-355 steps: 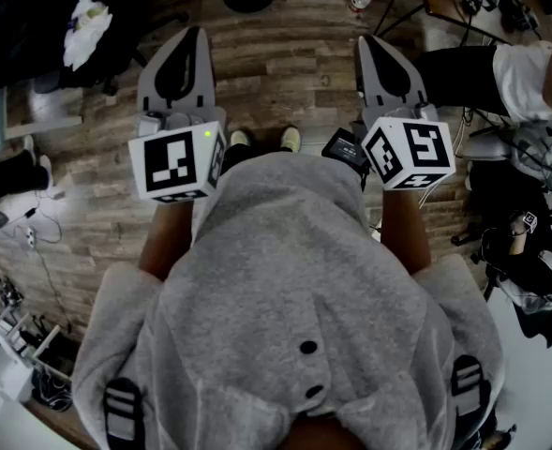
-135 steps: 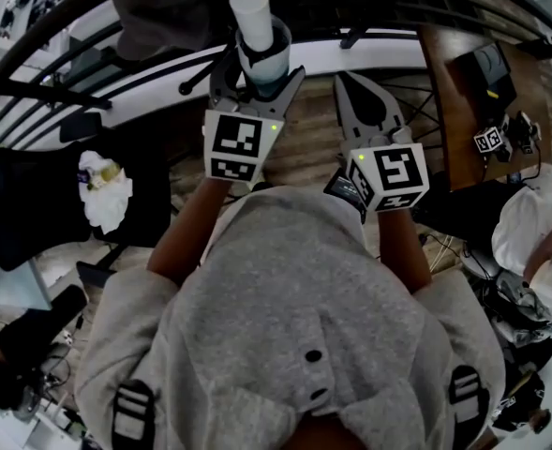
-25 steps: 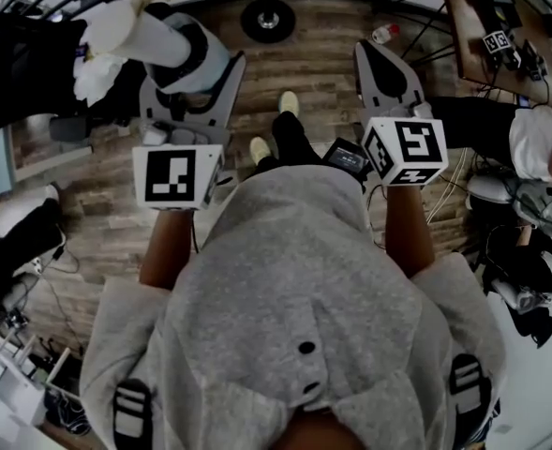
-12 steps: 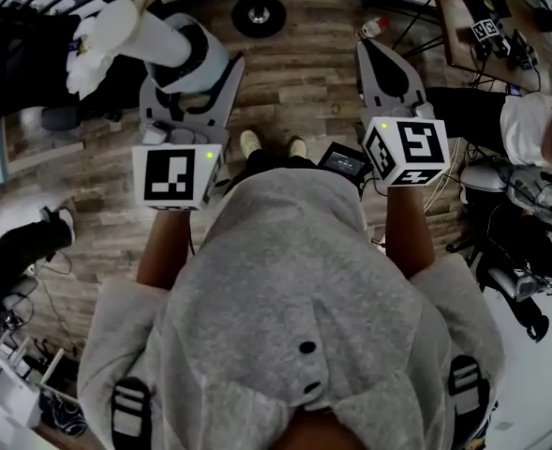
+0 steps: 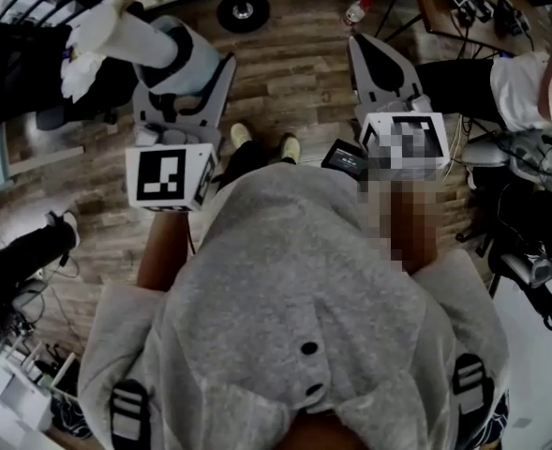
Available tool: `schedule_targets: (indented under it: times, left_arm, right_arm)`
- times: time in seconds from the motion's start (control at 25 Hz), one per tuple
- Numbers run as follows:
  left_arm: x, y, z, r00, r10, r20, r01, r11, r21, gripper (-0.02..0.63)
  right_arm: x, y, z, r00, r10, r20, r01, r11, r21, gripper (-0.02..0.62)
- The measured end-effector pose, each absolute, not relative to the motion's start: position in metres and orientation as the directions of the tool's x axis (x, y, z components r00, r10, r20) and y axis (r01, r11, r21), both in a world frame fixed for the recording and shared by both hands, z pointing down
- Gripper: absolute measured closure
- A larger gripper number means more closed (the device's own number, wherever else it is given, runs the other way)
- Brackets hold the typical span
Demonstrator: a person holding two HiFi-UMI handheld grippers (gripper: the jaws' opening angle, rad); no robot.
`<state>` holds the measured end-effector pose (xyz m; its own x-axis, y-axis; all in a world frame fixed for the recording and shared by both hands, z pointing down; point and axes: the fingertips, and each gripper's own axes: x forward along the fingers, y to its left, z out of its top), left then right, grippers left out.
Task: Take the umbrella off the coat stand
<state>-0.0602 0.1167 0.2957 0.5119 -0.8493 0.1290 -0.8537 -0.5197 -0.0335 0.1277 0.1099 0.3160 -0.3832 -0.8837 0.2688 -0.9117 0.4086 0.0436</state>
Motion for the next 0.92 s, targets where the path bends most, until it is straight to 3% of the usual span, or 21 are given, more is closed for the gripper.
schedule_targets:
  times: [0.4,0.92]
  left_arm:
    - [0.001,0.155,0.296,0.534,-0.837,0.118,-0.837,-0.543,-0.064,0.327]
    - [-0.001,0.154,0.292,0.504,-0.858,0.099,-0.857,-0.511,-0.071,0.327]
  right_arm:
    - [0.190,0.150,0.318,-0.362,-0.902,0.236,-0.923,0.383,0.047,0.586]
    - [0.185,0.140,0.313,-0.403,-0.889,0.216,-0.903,0.424,0.062,0.586]
